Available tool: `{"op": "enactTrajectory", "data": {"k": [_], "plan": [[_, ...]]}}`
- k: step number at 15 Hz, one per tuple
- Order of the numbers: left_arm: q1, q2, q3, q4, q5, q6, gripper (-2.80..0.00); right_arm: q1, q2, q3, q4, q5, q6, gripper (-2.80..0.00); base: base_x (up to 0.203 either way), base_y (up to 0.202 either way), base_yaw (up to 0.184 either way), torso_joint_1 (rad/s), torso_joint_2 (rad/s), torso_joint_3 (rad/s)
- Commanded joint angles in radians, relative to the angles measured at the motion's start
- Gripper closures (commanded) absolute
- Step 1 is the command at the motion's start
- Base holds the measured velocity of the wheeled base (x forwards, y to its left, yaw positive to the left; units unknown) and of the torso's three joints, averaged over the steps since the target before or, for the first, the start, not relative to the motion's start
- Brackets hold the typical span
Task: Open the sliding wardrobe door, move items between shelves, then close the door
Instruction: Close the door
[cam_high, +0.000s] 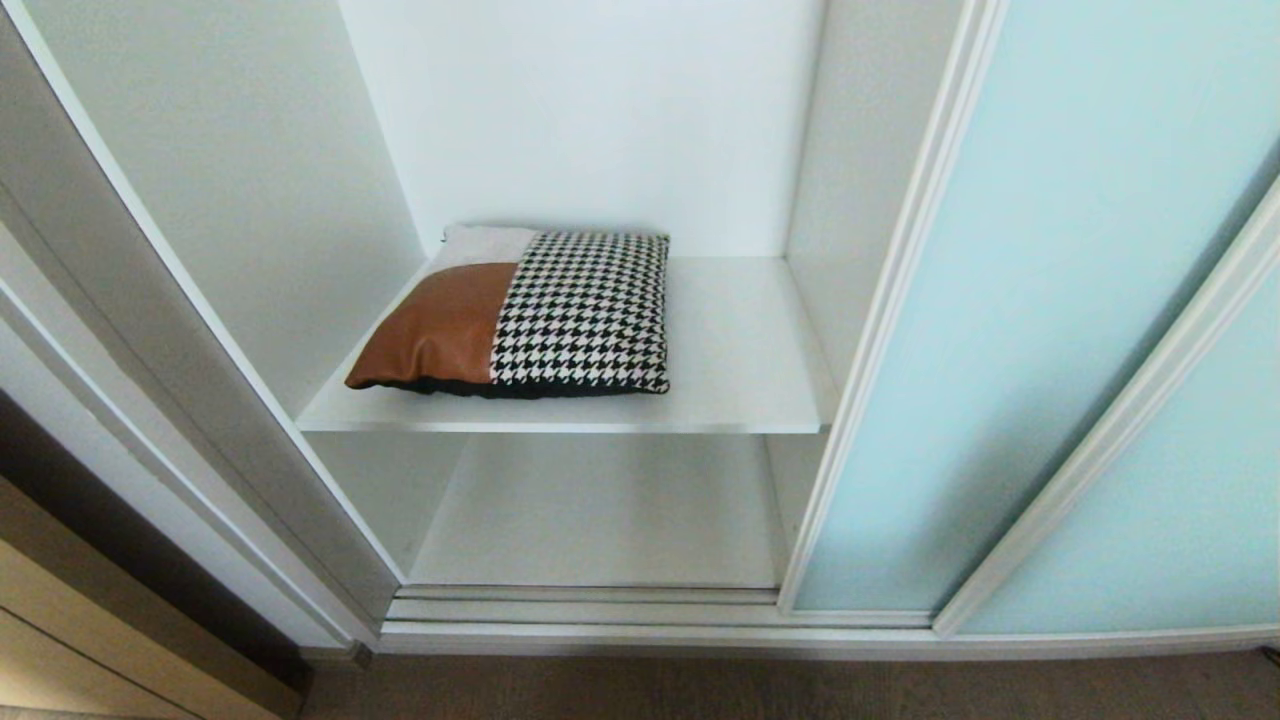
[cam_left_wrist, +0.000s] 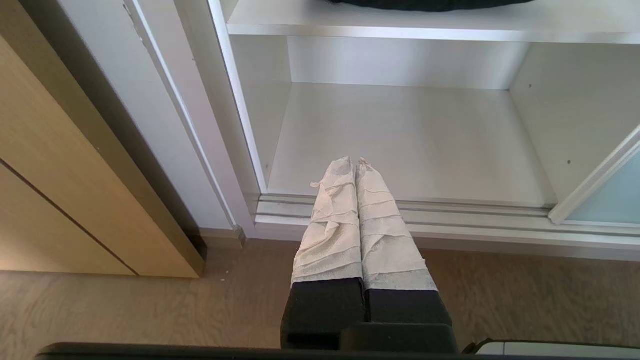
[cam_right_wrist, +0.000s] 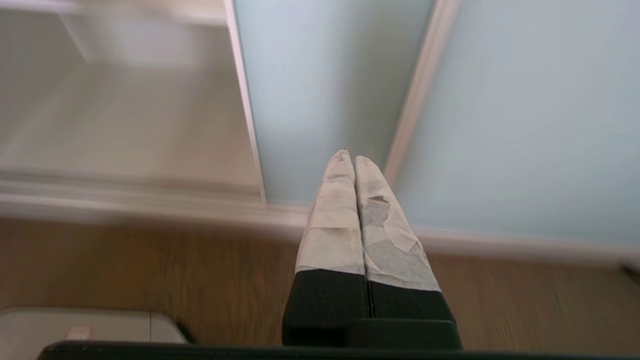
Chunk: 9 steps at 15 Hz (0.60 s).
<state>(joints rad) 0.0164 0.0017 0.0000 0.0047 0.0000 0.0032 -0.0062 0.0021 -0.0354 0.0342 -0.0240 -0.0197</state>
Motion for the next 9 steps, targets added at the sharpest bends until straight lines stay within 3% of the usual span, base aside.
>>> {"op": "enactTrajectory", "data": {"k": [1, 4, 9], "plan": [[0.000, 0.001, 0.002, 0.000, 0.000, 0.000, 0.00, 0.001, 0.066, -0.171, 0.069, -0.008, 0.005, 0.00, 0.000, 0.000, 0.000, 0.000, 0.00, 0.000], [0.000, 0.001, 0.002, 0.000, 0.000, 0.000, 0.00, 0.012, 0.241, -0.398, 0.291, -0.070, 0.028, 0.00, 0.000, 0.000, 0.000, 0.000, 0.00, 0.000], [0.000, 0.001, 0.002, 0.000, 0.000, 0.000, 0.00, 0.075, 0.541, -0.554, 0.319, -0.124, 0.214, 0.00, 0.000, 0.000, 0.000, 0.000, 0.00, 0.000]]}}
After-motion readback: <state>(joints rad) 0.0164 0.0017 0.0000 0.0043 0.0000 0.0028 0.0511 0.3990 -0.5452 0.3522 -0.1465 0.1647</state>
